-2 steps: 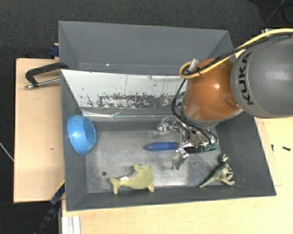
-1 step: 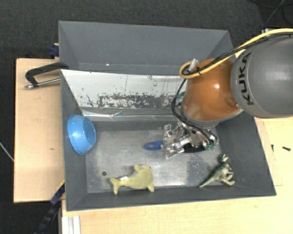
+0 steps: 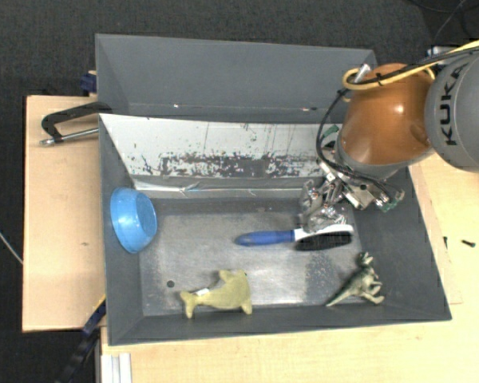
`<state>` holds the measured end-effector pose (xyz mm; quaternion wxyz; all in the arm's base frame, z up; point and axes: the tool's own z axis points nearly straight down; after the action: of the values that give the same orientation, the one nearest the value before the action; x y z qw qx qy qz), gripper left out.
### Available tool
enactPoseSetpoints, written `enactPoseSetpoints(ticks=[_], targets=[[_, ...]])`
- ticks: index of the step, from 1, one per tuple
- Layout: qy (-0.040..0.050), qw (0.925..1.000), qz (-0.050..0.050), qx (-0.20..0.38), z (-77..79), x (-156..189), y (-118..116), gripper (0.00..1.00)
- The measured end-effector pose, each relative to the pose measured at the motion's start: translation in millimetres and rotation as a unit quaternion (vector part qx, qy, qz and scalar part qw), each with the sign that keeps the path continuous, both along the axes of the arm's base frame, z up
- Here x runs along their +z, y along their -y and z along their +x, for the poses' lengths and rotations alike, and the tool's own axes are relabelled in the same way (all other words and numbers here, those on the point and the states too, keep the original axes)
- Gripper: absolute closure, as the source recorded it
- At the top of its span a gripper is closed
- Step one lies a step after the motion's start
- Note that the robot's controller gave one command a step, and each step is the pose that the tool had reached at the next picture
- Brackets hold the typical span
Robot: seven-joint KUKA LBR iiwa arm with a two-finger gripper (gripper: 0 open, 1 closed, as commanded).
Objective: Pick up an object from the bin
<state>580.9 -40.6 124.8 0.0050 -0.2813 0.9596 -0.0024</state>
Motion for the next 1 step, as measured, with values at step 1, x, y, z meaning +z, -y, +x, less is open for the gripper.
enactPoseSetpoints(ticks=[1], targets=[[-0.0014, 1.0, 0.002, 0.002, -0.7, -0.5, -4.3, 0.0]])
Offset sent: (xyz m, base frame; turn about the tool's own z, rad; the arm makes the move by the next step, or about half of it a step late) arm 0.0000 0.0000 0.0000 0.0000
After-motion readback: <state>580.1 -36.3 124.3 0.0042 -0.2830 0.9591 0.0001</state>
